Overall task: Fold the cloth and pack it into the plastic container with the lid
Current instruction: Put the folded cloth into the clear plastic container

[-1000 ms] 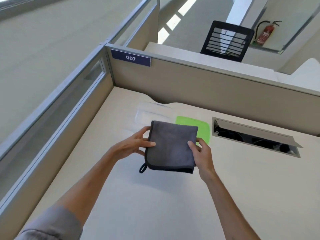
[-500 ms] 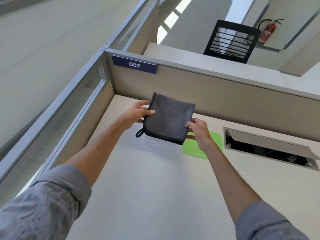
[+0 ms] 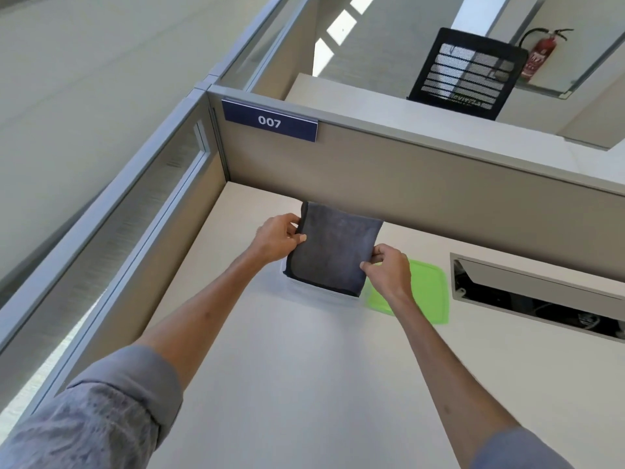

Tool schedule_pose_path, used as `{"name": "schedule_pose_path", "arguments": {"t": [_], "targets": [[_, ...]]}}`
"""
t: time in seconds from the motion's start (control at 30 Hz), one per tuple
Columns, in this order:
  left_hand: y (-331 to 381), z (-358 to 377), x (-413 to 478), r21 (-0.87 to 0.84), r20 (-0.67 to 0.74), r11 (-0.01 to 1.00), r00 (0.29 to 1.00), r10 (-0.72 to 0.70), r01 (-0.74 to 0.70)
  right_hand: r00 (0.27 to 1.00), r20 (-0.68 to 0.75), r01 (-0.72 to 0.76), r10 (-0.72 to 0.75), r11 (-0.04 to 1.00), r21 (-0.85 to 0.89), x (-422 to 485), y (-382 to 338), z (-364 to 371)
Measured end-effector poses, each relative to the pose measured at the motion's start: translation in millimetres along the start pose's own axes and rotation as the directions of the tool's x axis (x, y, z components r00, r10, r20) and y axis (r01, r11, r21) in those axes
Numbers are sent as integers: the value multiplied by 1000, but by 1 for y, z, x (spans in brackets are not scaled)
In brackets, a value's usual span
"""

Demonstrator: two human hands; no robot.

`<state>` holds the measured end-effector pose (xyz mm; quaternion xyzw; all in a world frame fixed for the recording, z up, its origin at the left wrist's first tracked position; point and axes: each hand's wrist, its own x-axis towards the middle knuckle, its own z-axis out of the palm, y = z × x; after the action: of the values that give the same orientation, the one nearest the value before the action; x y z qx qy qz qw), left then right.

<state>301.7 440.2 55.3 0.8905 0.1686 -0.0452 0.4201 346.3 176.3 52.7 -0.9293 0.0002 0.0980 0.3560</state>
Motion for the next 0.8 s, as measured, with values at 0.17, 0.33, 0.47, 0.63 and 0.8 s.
{"name": "schedule_pose_path", "arguments": {"t": [0.17, 0.33, 0.47, 0.63, 0.8], "targets": [[-10, 17, -5, 338, -28, 935, 992, 125, -108, 998, -5, 62, -64, 977, -204, -14, 6, 5], [-15, 20, -9, 354, -83, 932, 990, 112, -76, 994, -60, 77, -86, 986, -147, -29, 14, 11], [-10, 9, -15, 224, -324, 972, 935, 141, -69, 938, -321, 132, -130, 991, -17, -33, 17, 1], [11, 2, 2, 428, -141, 867, 929, 342, -254, 911, -168, 326, -376, 908, -264, 3, 1, -8], [26, 16, 21, 548, 83, 738, 903, 421, -394, 886, 65, 433, -459, 770, -468, 32, -7, -4]]}}
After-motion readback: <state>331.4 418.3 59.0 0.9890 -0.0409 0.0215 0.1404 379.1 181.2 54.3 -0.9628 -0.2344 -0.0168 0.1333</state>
